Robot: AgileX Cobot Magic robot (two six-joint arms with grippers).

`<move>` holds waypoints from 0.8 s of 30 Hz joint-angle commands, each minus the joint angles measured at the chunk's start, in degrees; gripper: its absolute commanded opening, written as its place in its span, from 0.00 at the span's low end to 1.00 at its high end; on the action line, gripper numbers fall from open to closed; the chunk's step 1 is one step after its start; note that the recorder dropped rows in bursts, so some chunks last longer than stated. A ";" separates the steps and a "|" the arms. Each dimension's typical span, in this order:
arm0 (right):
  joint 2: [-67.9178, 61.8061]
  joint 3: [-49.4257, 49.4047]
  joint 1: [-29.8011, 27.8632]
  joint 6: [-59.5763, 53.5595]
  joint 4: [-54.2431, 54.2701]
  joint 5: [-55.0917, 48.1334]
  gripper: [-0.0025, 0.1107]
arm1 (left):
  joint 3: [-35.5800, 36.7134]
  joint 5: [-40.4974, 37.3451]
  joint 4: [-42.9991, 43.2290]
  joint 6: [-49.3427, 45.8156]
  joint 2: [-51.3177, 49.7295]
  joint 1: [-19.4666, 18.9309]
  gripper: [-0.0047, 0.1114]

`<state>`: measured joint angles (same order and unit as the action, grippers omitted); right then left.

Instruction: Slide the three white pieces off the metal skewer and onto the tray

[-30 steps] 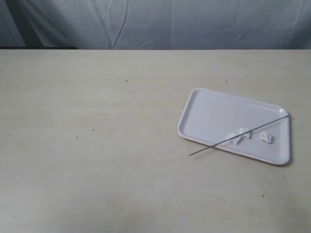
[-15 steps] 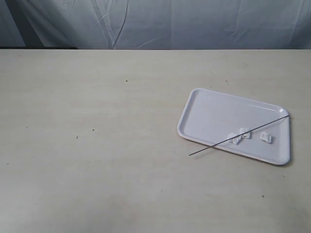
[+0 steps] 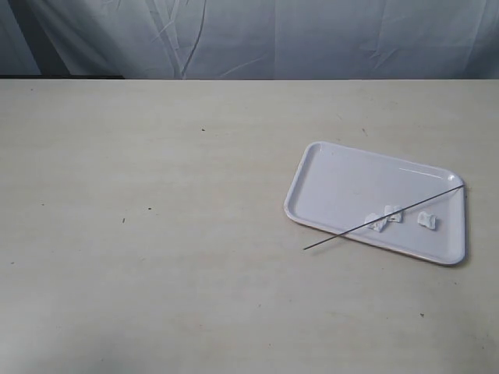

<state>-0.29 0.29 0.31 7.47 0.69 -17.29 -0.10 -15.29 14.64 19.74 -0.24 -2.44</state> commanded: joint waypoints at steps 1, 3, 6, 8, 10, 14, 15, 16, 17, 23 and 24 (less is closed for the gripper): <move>0.29 -0.29 -0.32 0.14 0.28 0.31 0.02 | 0.10 -0.13 -9.57 -14.27 0.24 -1.41 0.14; 0.29 -0.29 -0.32 0.14 1.47 0.31 0.02 | 0.10 0.10 -13.31 -17.39 0.24 -2.47 0.14; 0.29 -0.29 -0.32 0.14 2.79 -0.21 0.02 | 0.10 0.23 -14.64 -17.52 0.24 -3.88 0.14; 0.29 -0.29 -0.32 0.14 2.40 -0.21 0.02 | 0.10 0.23 -14.64 -17.52 0.24 -3.96 0.14; 0.29 -0.29 -0.32 0.03 2.03 -0.21 0.02 | 0.10 0.23 -14.94 -17.63 0.24 -3.96 0.14; 0.29 -0.29 -0.32 -1.63 1.78 -0.21 0.02 | 0.10 0.34 -14.94 -18.95 0.24 -3.96 0.14; 0.29 -0.29 -0.32 -1.91 1.78 -0.21 0.02 | 0.10 0.34 -14.94 -19.41 0.24 -3.96 0.14; 0.29 -0.29 -0.32 -2.44 1.78 -0.21 0.02 | 0.10 0.34 -14.94 -19.41 0.24 -3.96 0.14; 0.29 -0.29 -0.32 -2.81 1.78 -0.21 0.02 | 0.10 0.34 -15.04 -19.74 0.24 -3.96 0.14; 0.29 -0.29 -0.32 -2.94 1.66 -0.21 0.02 | 0.10 0.34 -15.19 -19.74 0.24 -3.96 0.14; 0.29 -0.29 -0.32 -2.94 1.40 -0.21 0.02 | 0.10 0.34 -15.19 -19.74 0.24 -3.96 0.14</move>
<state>-0.29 0.29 0.31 5.17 2.97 -17.86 -0.10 -15.39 0.00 0.00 -0.24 -6.33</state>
